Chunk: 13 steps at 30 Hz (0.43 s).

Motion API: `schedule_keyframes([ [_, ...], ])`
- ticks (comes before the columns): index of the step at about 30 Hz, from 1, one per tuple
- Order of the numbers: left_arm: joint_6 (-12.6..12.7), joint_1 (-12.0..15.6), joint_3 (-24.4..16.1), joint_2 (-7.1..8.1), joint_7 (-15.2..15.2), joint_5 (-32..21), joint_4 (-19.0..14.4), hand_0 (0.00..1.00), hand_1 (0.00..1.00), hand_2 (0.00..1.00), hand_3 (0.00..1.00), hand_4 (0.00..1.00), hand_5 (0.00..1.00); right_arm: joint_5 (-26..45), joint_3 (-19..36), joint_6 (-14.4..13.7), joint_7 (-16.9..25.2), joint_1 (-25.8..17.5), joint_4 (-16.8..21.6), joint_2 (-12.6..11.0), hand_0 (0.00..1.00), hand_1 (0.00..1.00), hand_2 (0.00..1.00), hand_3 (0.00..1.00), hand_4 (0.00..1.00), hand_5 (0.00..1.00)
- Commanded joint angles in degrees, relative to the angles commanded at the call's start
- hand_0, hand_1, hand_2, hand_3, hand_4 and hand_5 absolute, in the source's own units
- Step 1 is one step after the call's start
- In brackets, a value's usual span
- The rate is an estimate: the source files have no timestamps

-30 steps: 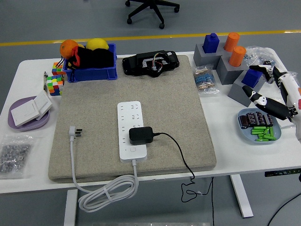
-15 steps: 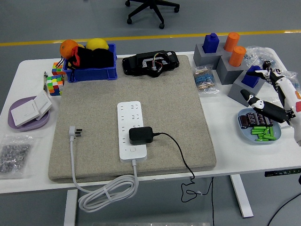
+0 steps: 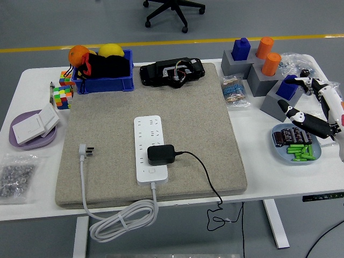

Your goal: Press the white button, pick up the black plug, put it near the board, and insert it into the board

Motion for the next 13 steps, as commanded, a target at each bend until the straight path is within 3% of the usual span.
schedule_keyframes([
  [13, -0.3, -0.6, 0.7, 0.35, -0.1, 0.3, 0.0, 0.787, 0.738, 0.695, 0.769, 0.549, 0.46, 0.0, -0.5, 0.1, 0.0, 0.5, 0.2, -0.5, 0.887, 0.822, 0.75, 0.691, 0.792, 0.453],
])
